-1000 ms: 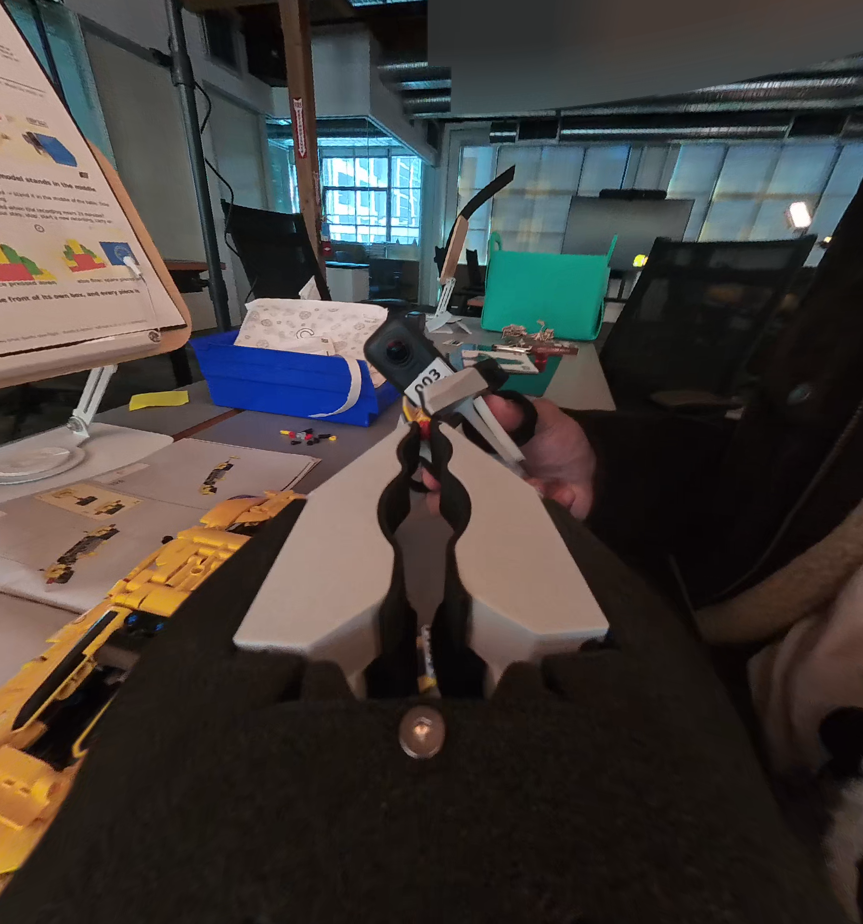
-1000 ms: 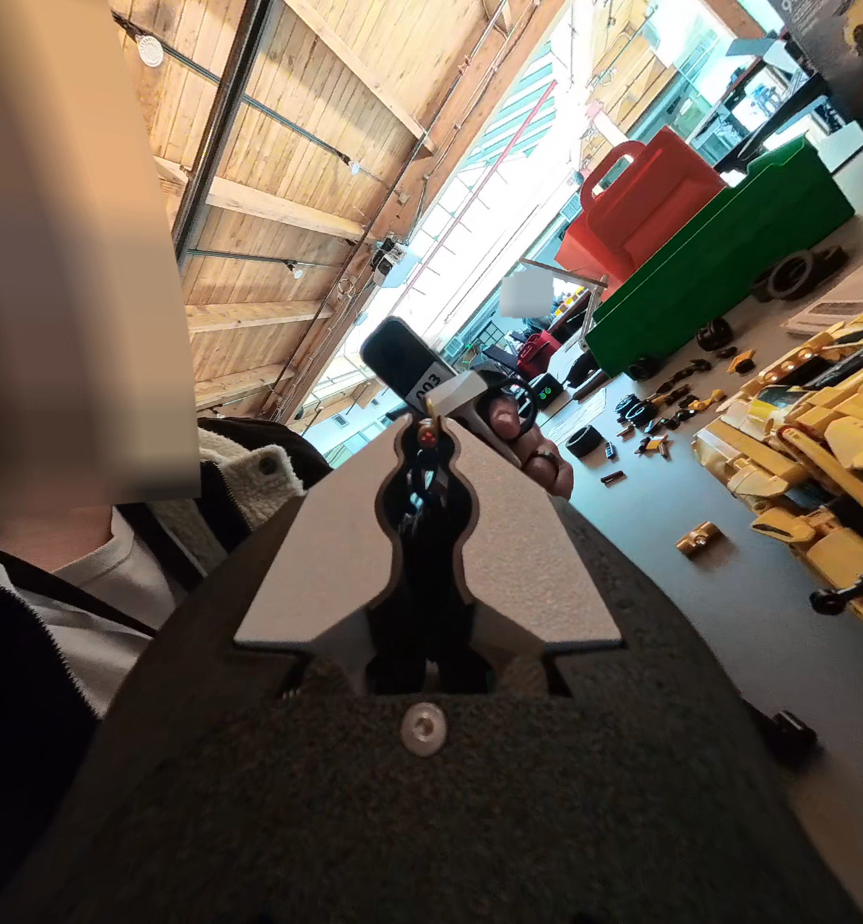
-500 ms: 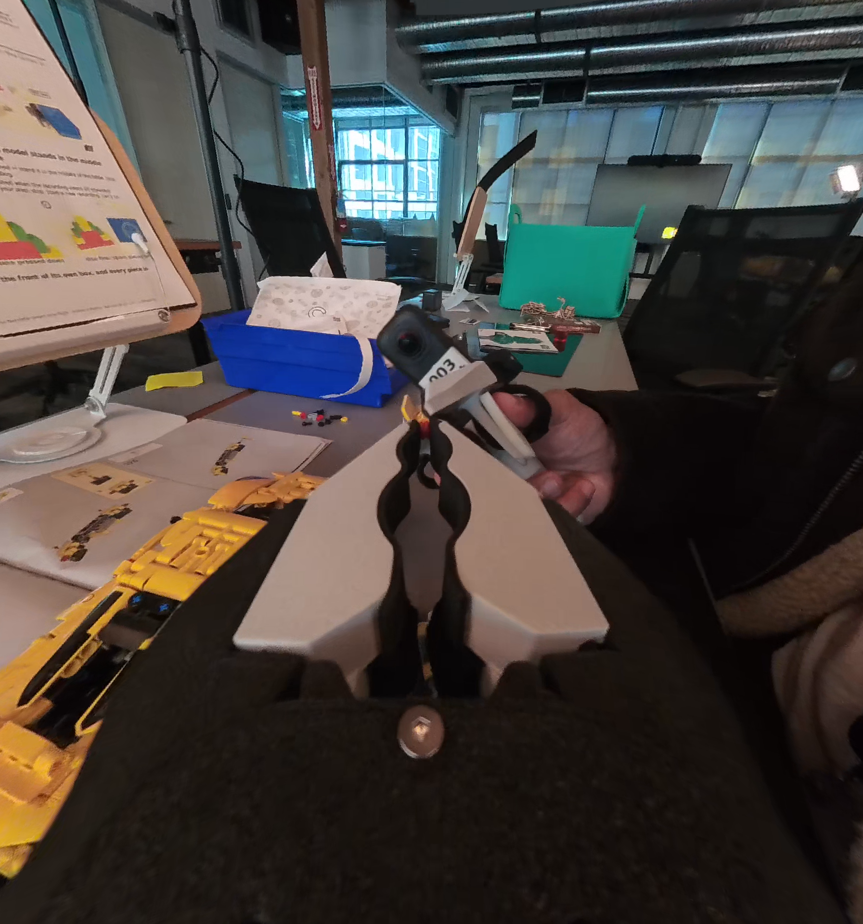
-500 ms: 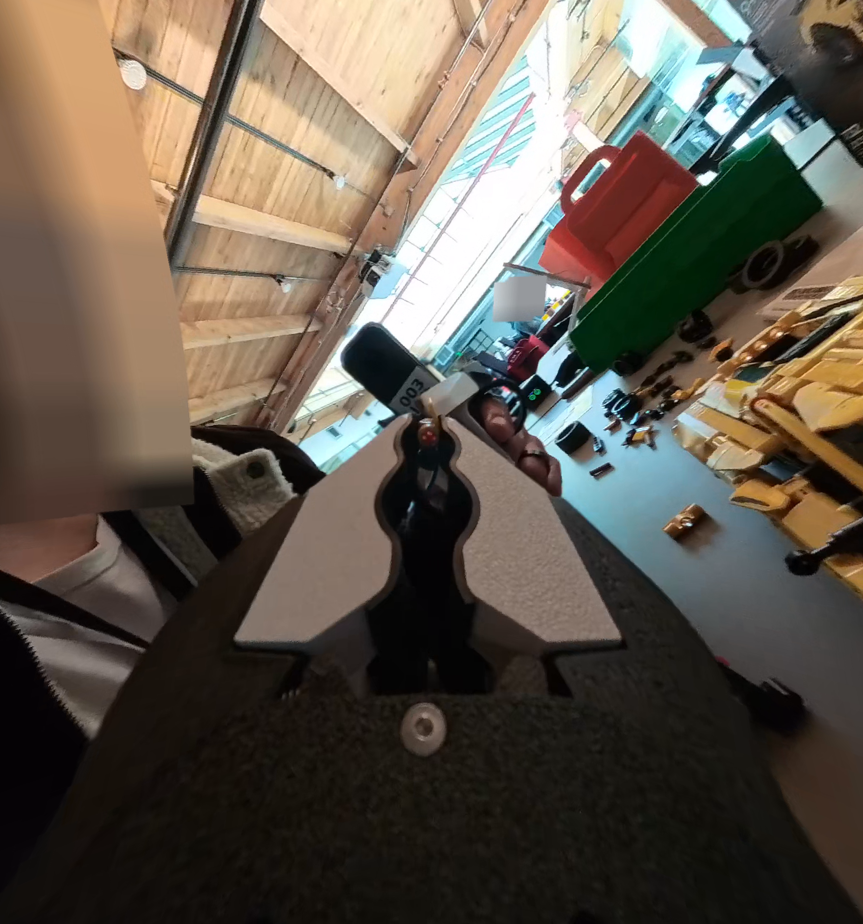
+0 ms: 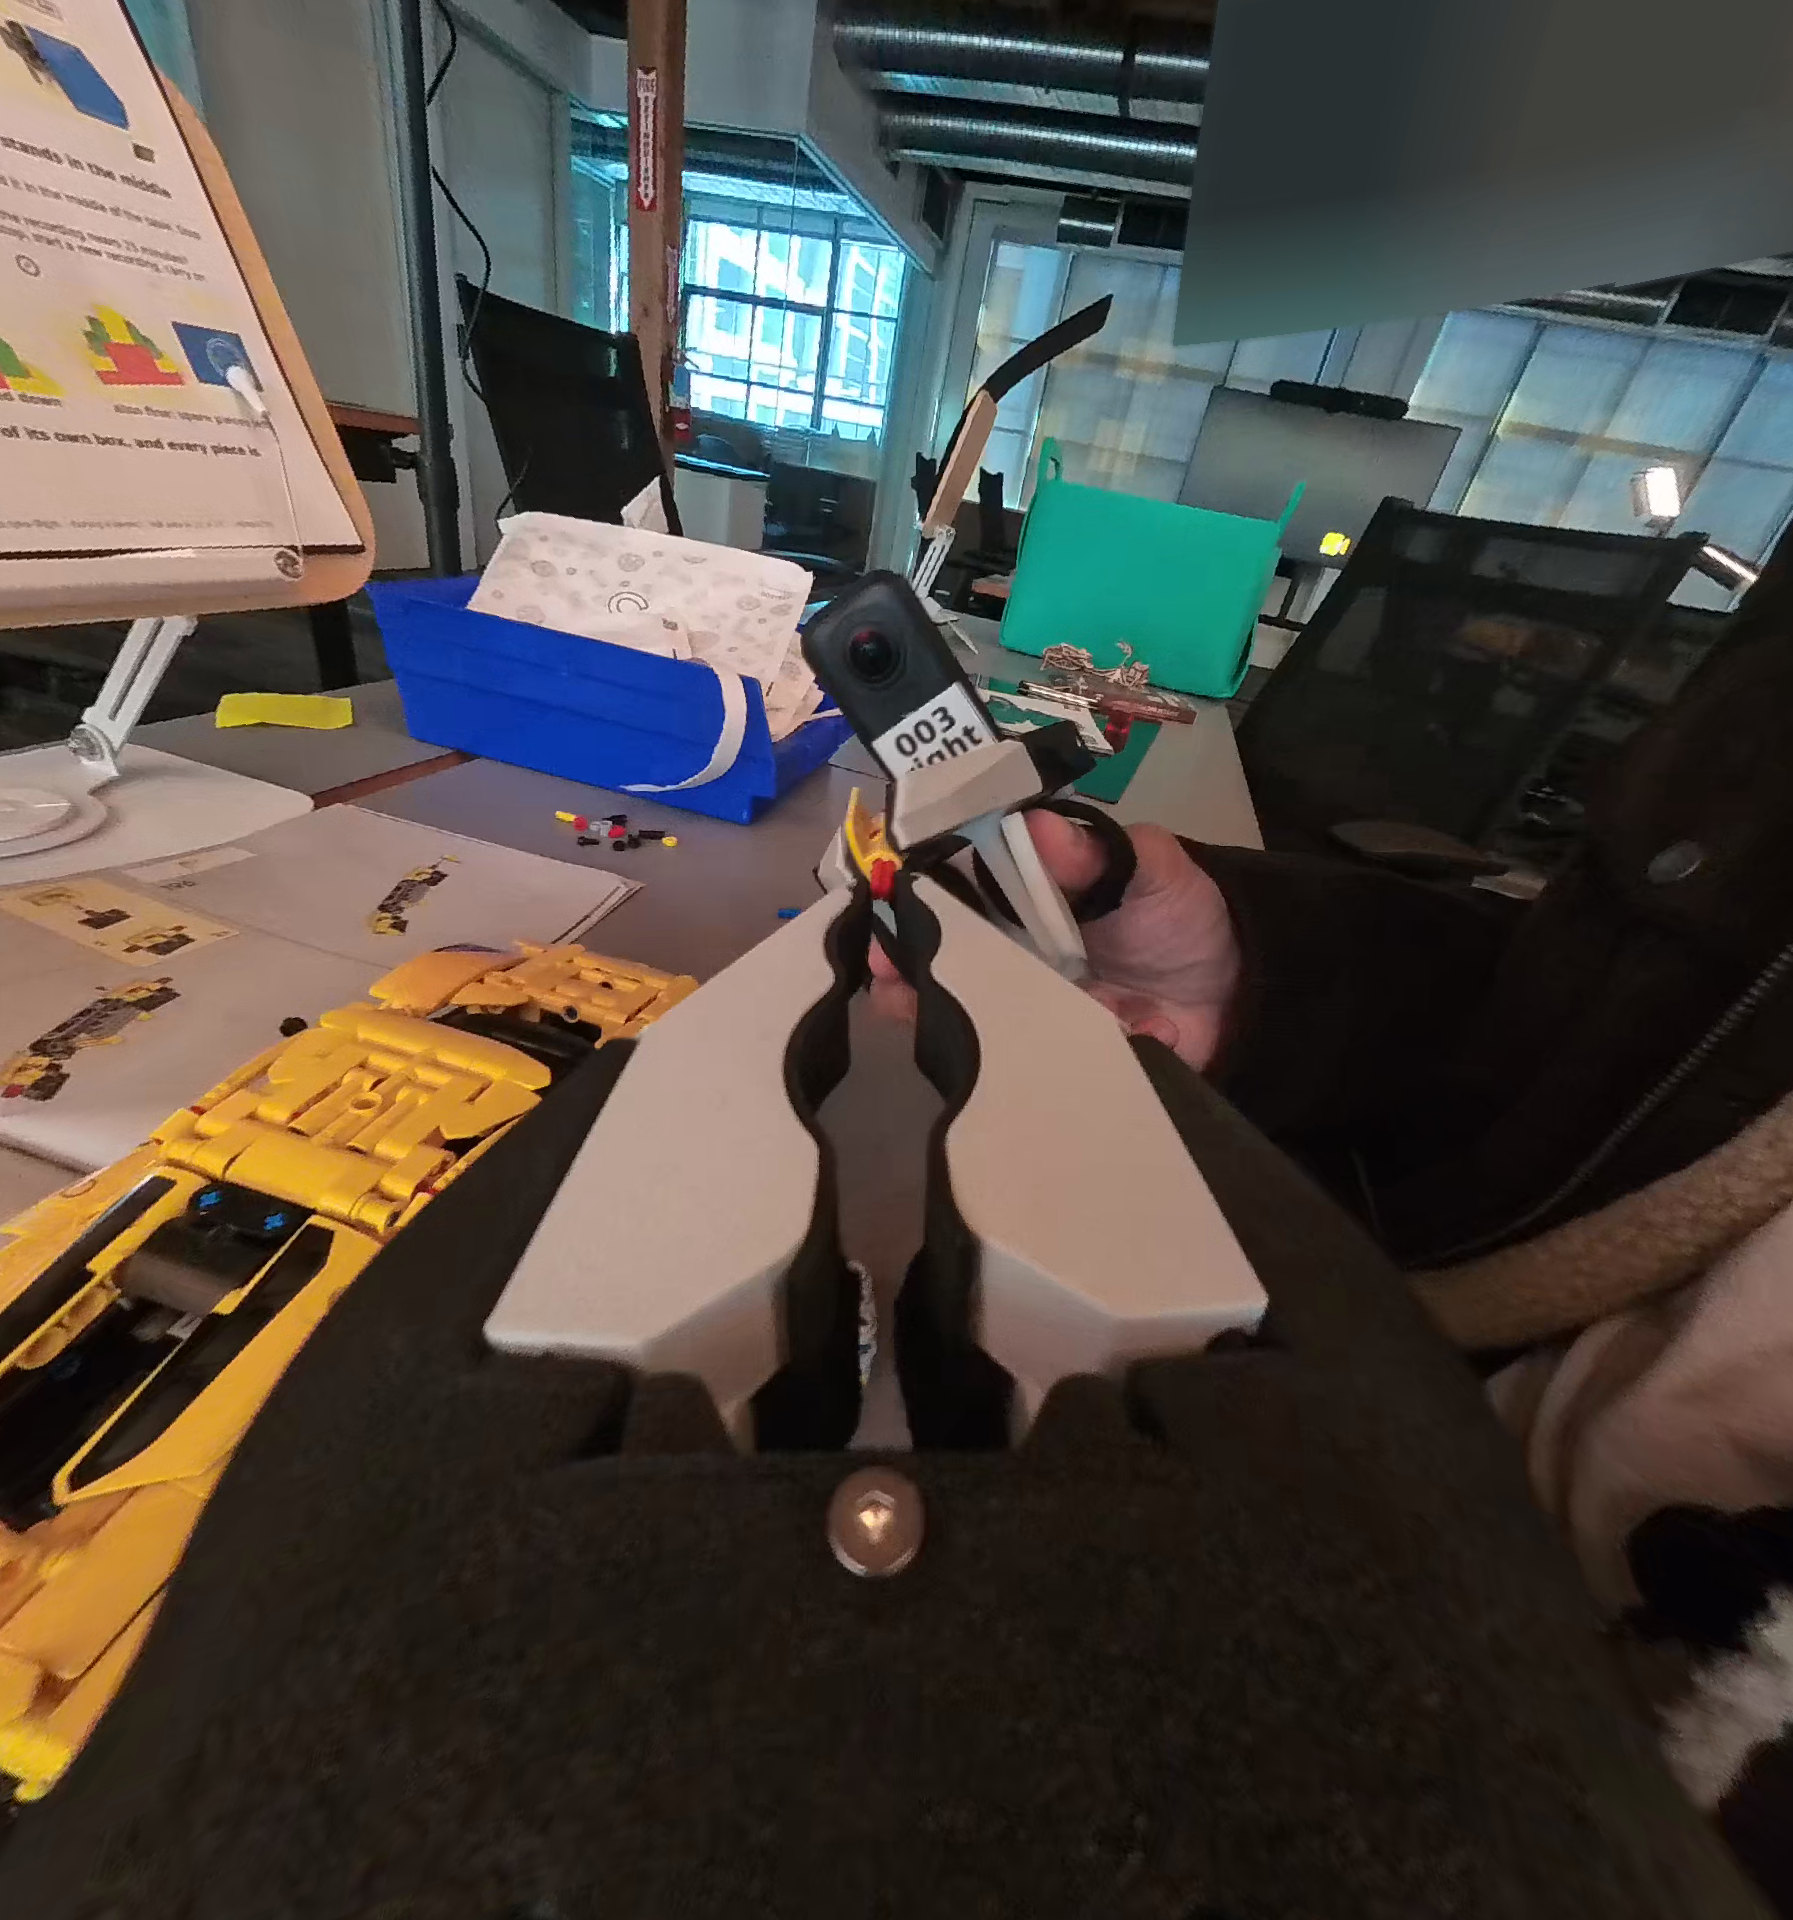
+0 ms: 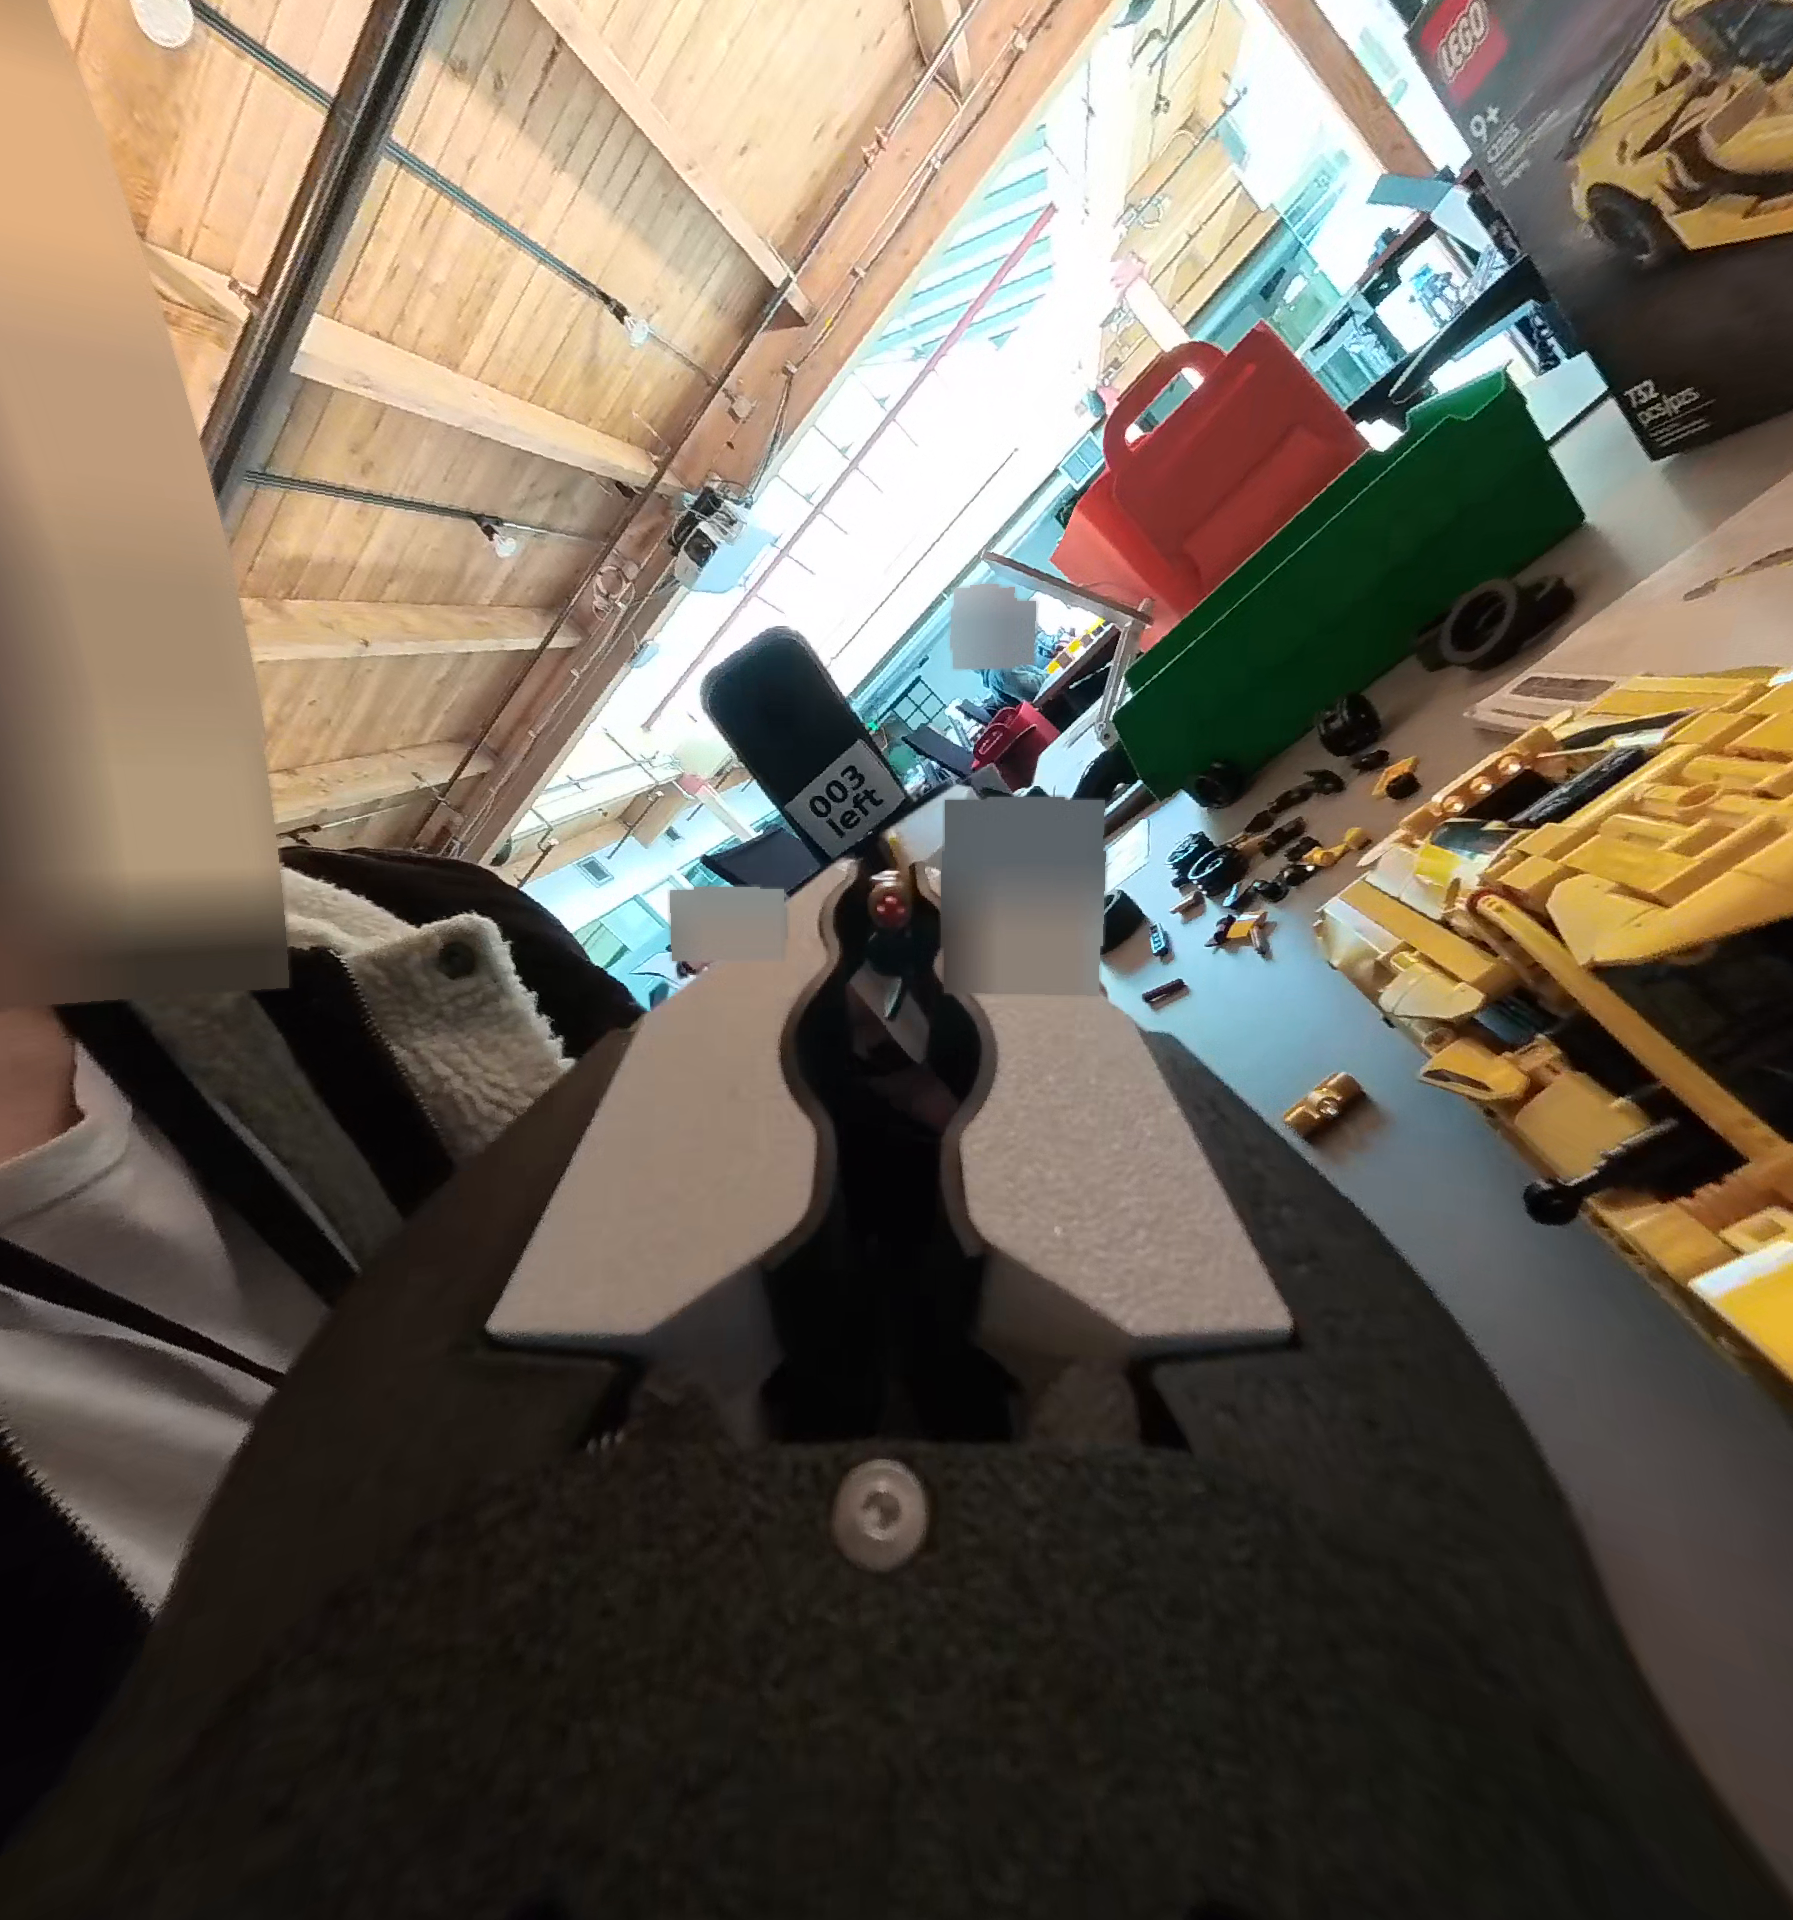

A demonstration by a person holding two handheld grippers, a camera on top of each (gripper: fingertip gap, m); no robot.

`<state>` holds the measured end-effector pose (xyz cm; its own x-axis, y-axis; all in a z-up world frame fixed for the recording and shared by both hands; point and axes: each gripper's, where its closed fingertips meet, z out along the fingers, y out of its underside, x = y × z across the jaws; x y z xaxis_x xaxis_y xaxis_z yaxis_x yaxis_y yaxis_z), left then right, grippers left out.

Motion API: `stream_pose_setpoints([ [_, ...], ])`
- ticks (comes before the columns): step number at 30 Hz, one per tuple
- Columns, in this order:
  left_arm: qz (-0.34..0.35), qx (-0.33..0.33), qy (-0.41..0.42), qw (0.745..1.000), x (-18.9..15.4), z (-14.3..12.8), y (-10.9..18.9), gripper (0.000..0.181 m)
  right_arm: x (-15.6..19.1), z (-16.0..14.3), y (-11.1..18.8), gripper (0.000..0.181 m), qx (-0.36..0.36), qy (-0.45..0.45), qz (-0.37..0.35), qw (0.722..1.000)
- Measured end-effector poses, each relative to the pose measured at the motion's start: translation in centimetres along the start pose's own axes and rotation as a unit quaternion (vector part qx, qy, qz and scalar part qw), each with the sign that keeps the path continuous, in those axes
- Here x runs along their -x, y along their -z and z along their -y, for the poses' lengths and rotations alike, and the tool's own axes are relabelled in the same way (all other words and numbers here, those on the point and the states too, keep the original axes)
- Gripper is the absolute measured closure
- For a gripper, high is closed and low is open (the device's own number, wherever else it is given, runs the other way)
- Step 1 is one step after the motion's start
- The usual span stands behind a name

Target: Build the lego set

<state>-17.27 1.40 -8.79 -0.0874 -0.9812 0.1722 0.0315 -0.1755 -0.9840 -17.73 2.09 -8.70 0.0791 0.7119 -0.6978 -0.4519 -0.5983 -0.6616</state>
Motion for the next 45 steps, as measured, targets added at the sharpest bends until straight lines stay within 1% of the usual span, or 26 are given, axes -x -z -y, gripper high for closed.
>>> stream_pose_setpoints([
  [3, 0.000, 0.008, -0.004, 1.000, 0.0, -0.3, 0.0, 0.178, -0.2, -0.2, 0.1, 0.176, 0.010, 0.009, -0.010, 1.000],
  [5, -0.003, 0.022, -0.023, 1.000, -0.2, -0.8, 0.1, 0.178, -0.2, -0.6, 0.2, 0.176, 0.024, 0.011, -0.013, 1.000],
  [10, 0.009, 0.051, -0.045, 0.998, 0.0, -1.7, 0.1, 0.179, -0.9, -1.1, 0.3, 0.175, 0.039, 0.004, -0.031, 0.999],
  [12, 0.003, 0.057, -0.044, 0.997, -0.1, -1.9, 0.1, 0.179, -1.0, -1.6, 0.3, 0.175, 0.058, 0.001, -0.035, 0.998],
  [19, 0.006, 0.064, -0.045, 0.997, 0.0, -2.2, 0.1, 0.179, -1.2, -1.6, 0.4, 0.175, 0.053, -0.018, -0.030, 0.998],
  [21, 0.007, 0.056, -0.023, 0.998, 0.4, -2.0, 0.1, 0.179, -1.5, -1.3, 0.2, 0.175, 0.041, -0.014, -0.039, 0.998],
  [23, -0.015, 0.039, 0.017, 0.999, 0.4, -1.5, 0.3, 0.179, -1.2, -0.8, 0.0, 0.175, 0.028, -0.018, -0.023, 0.999],
  [24, -0.017, 0.033, 0.026, 0.999, 0.5, -1.3, 0.4, 0.179, -1.2, -0.5, 0.0, 0.167, 0.026, -0.007, -0.023, 0.999],
  [25, -0.012, 0.029, 0.030, 0.999, 0.7, -1.1, 0.5, 0.179, -1.4, 0.0, 0.2, 0.149, 0.016, 0.009, -0.037, 0.999],
  [26, -0.007, 0.026, 0.035, 0.999, 1.1, -1.1, 0.7, 0.179, -1.8, 0.6, 0.7, 0.143, 0.005, 0.031, -0.057, 0.998],
  [29, 0.009, 0.020, 0.065, 0.998, 2.2, -1.1, 1.1, 0.179, -2.1, 1.8, 1.9, 0.148, -0.013, 0.116, -0.114, 0.987],
  [32, 0.024, 0.012, 0.082, 0.996, 3.1, -0.9, 1.4, 0.179, -2.9, 2.4, 2.5, 0.148, -0.018, 0.201, -0.187, 0.961],
  [34, 0.034, -0.001, 0.078, 0.996, 3.4, -0.5, 1.8, 0.179, -3.0, 2.4, 2.5, 0.146, -0.020, 0.247, -0.210, 0.946],
  [37, 0.052, -0.008, 0.081, 0.995, 4.1, -0.4, 2.1, 0.179, -3.4, 2.0, 2.5, 0.144, -0.013, 0.268, -0.233, 0.935],
  [40, 0.051, -0.013, 0.093, 0.994, 4.3, -0.3, 2.3, 0.179, -4.3, 1.8, 2.8, 0.144, 0.000, 0.278, -0.262, 0.924],
  [43, 0.053, -0.008, 0.088, 0.995, 4.3, -0.5, 2.2, 0.179, -4.6, 2.1, 3.2, 0.146, -0.010, 0.271, -0.270, 0.924],
  [45, 0.058, 0.001, 0.077, 0.995, 4.3, -0.8, 2.1, 0.179, -4.7, 2.3, 3.4, 0.146, -0.017, 0.255, -0.269, 0.929],
])
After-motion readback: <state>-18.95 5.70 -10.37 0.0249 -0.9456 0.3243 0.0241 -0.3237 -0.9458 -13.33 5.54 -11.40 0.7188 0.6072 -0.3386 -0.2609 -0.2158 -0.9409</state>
